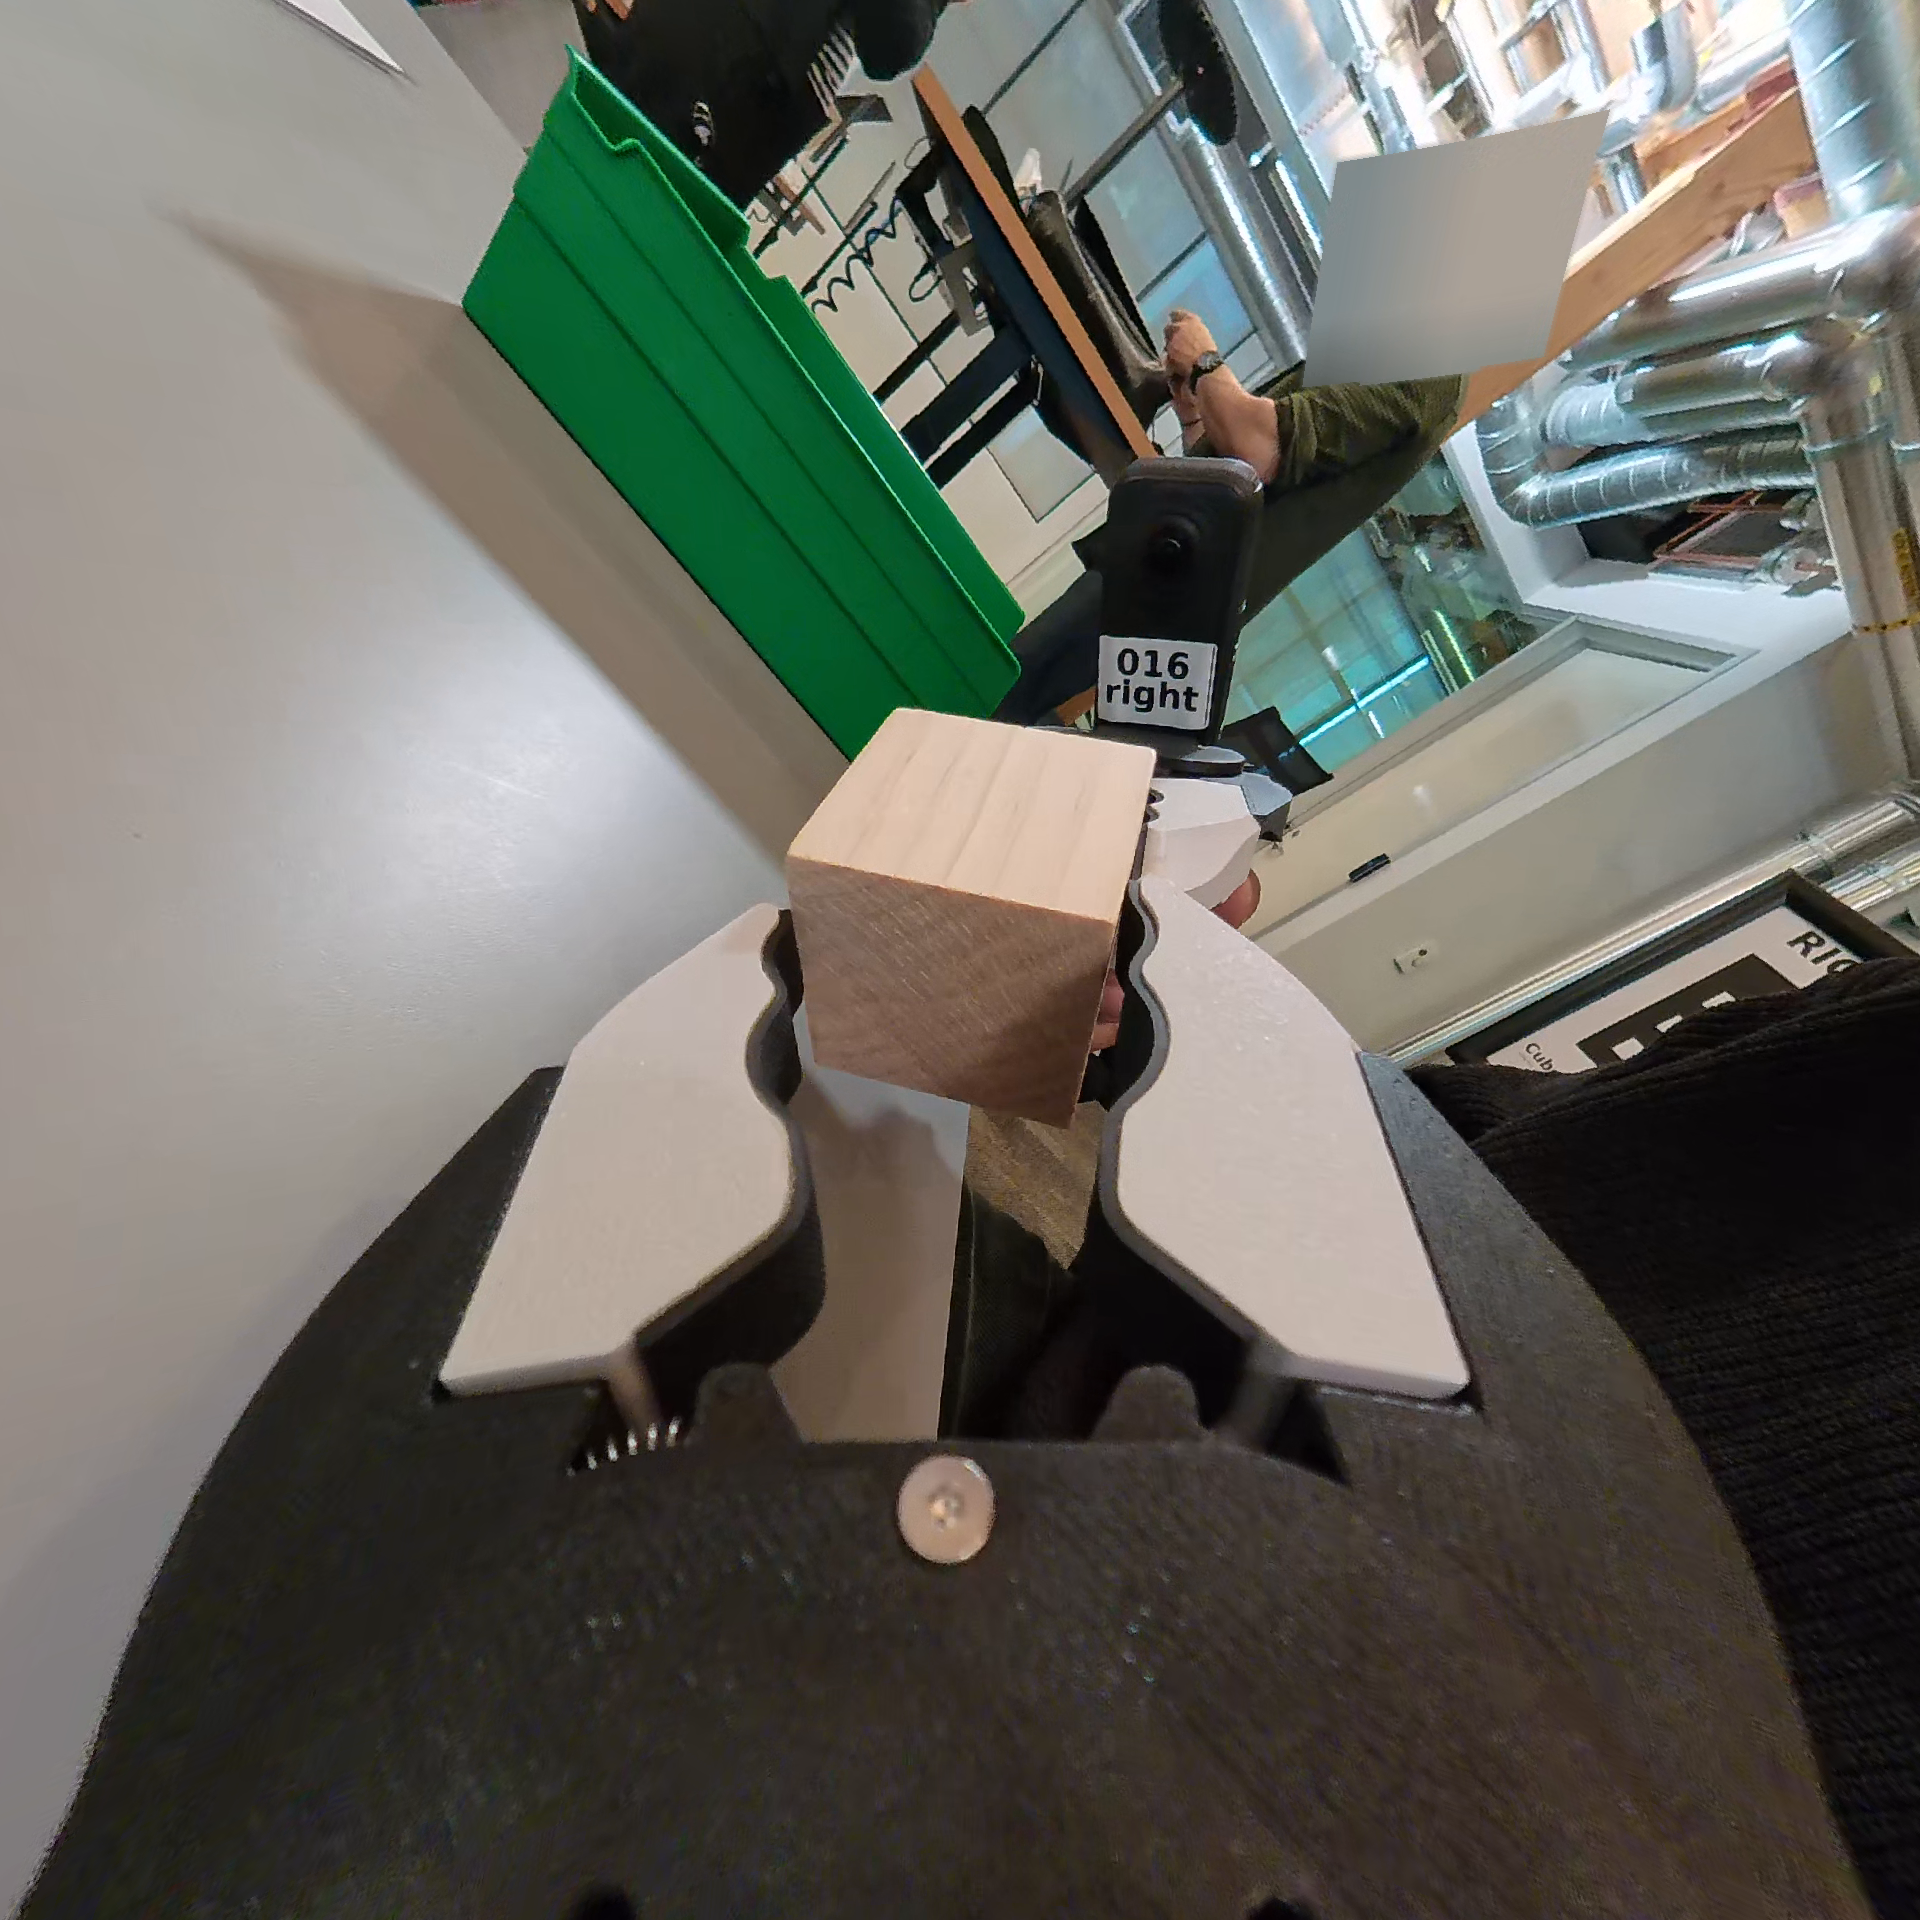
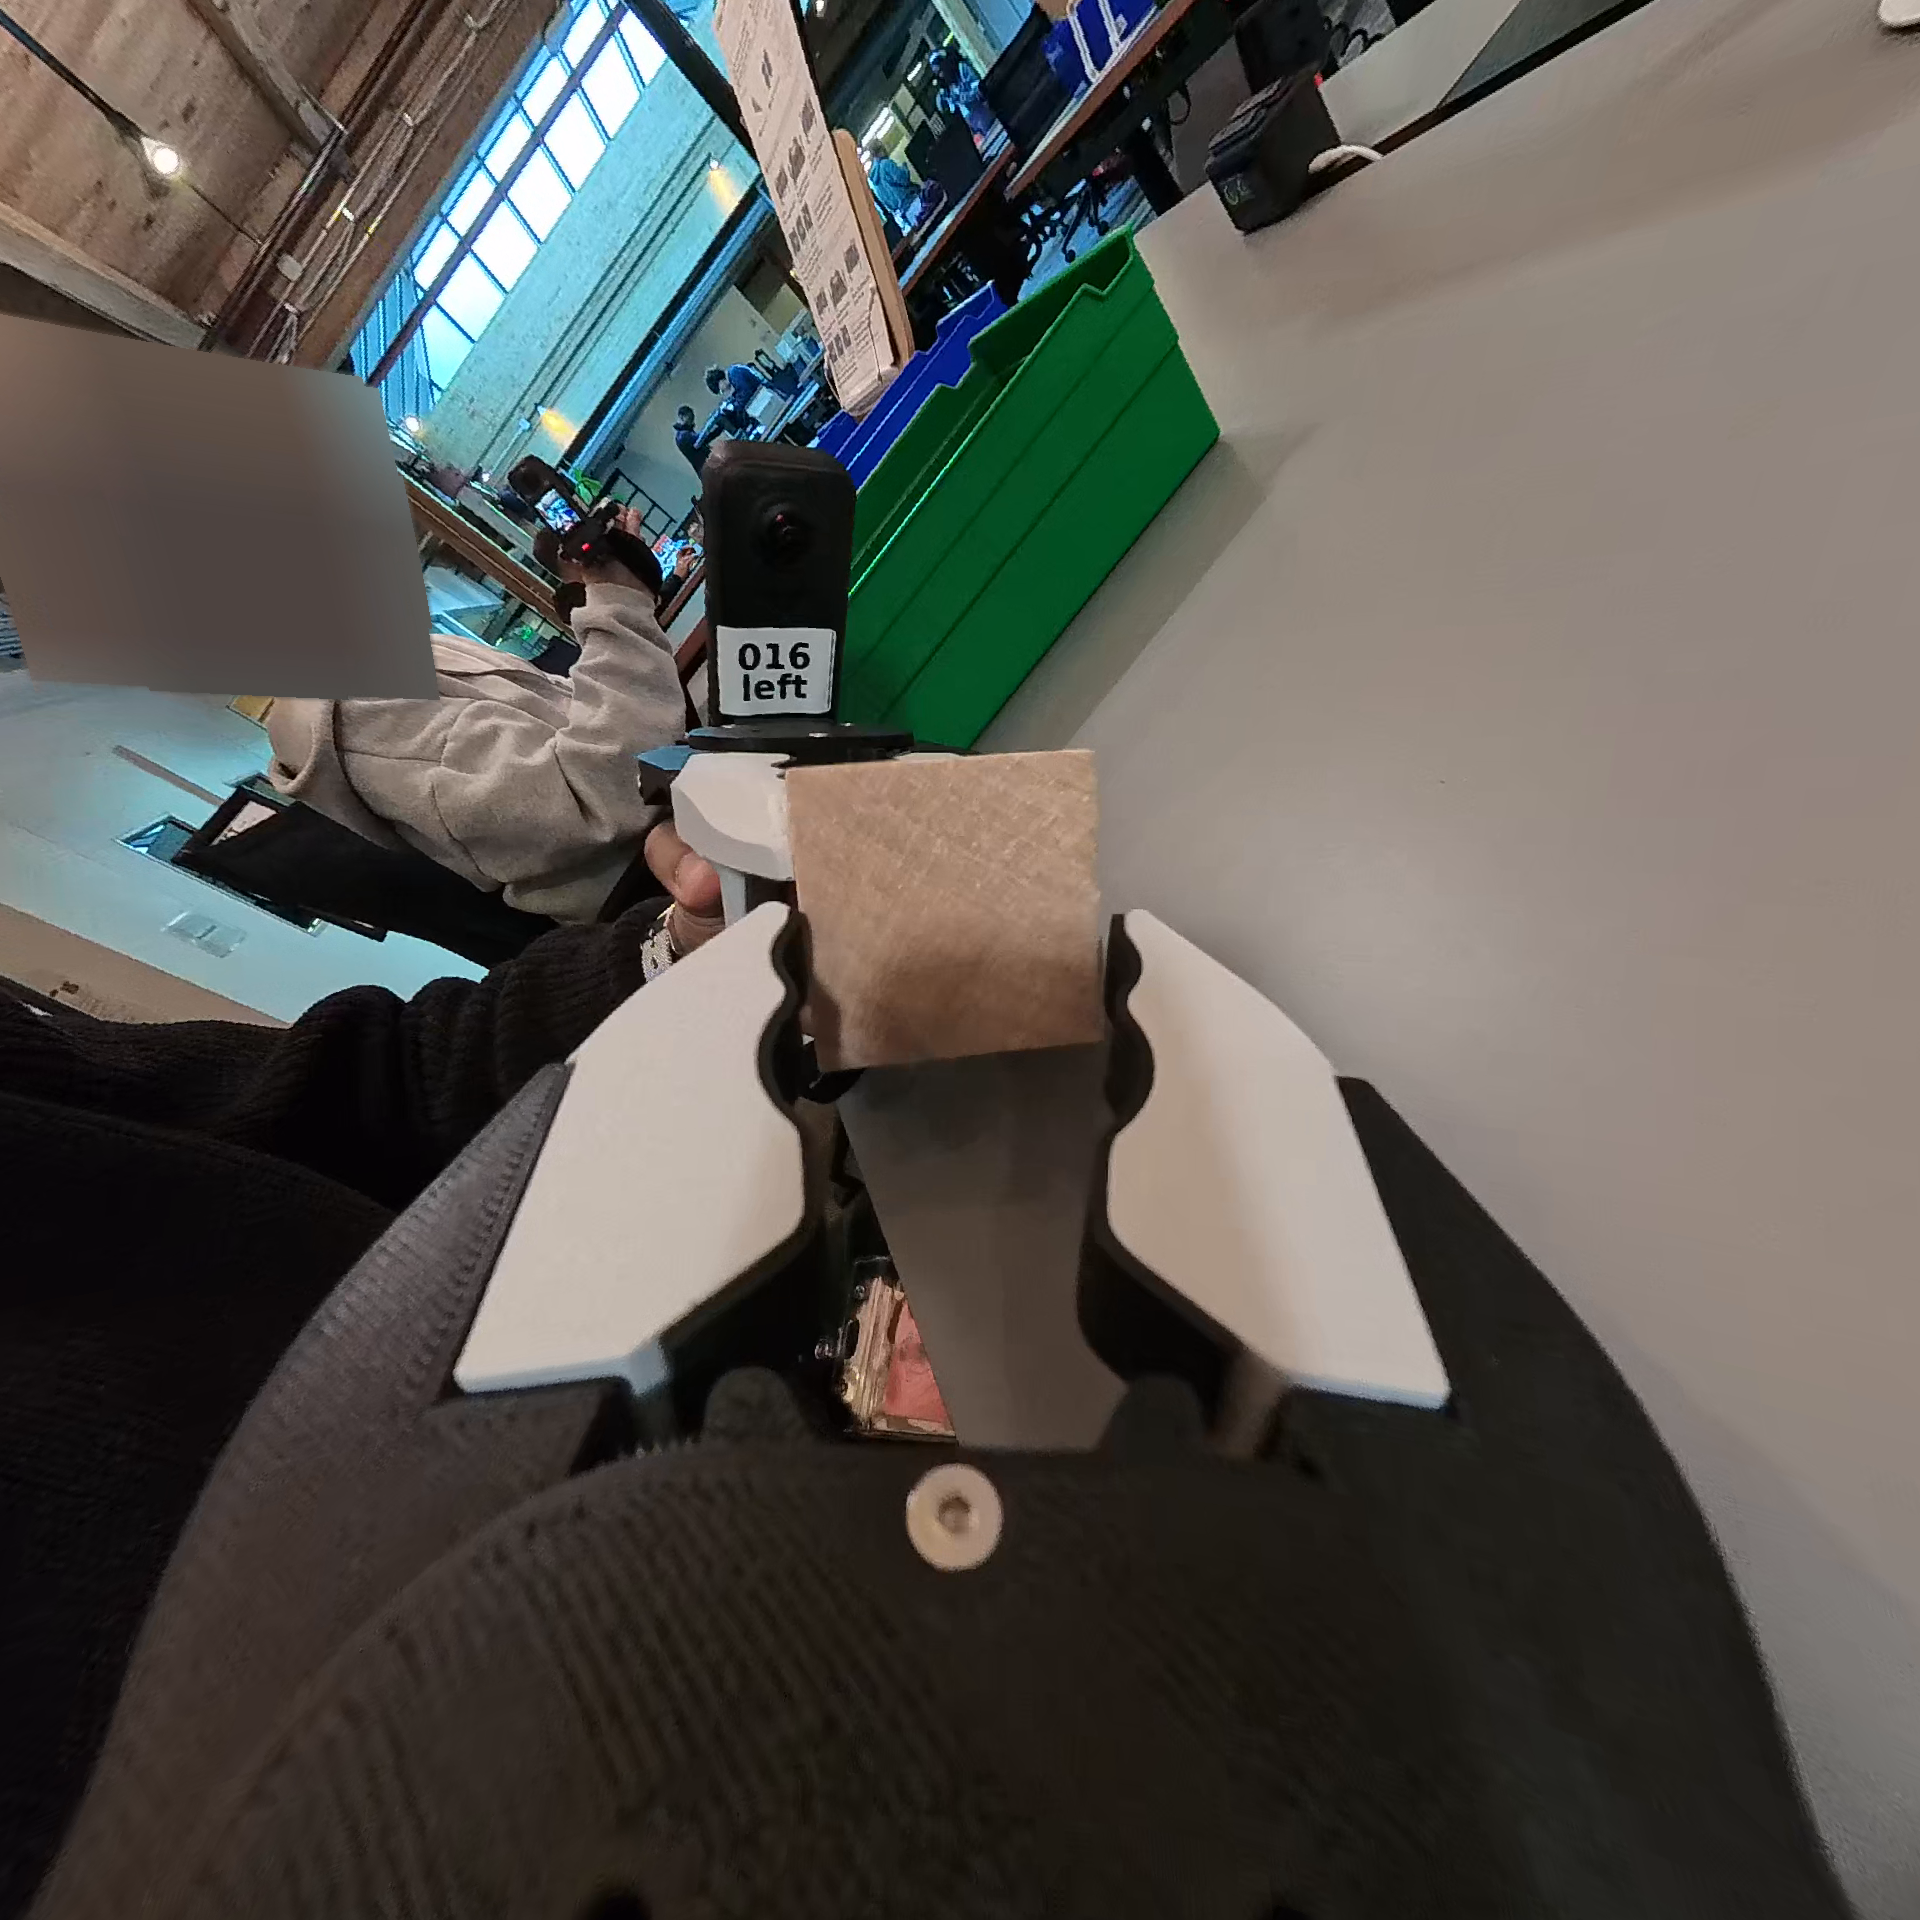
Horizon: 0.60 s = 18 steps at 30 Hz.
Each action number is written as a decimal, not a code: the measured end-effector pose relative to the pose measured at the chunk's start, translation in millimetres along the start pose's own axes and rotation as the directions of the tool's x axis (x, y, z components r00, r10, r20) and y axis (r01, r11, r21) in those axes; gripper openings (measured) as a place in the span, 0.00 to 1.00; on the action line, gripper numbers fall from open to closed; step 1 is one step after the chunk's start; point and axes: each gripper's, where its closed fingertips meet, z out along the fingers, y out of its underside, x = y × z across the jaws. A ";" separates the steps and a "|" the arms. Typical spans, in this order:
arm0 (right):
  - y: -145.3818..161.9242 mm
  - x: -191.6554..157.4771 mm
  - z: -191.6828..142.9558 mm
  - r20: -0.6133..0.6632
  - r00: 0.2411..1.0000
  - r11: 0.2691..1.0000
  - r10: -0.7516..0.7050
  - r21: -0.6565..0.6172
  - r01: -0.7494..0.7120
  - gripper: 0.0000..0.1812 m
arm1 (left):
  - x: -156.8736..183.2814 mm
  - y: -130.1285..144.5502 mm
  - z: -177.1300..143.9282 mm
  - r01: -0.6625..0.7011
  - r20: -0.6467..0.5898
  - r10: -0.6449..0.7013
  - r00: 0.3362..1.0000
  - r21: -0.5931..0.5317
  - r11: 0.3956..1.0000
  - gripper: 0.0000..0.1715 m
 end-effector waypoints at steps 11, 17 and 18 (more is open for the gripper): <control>-4.5 0.2 -2.1 0.003 1.000 1.000 -0.002 0.022 0.002 0.32 | -4.0 -0.3 -0.5 0.045 0.000 -0.045 0.999 0.002 0.999 0.35; -13.4 1.1 -7.1 -0.042 0.994 0.993 -0.099 0.062 0.101 0.35 | -4.5 -8.4 -3.8 0.161 -0.050 -0.158 0.986 0.059 0.985 0.35; -15.6 1.6 -8.1 -0.060 0.991 0.990 -0.122 0.071 0.126 0.35 | -4.1 -11.6 -5.2 0.191 -0.067 -0.186 0.980 0.079 0.978 0.35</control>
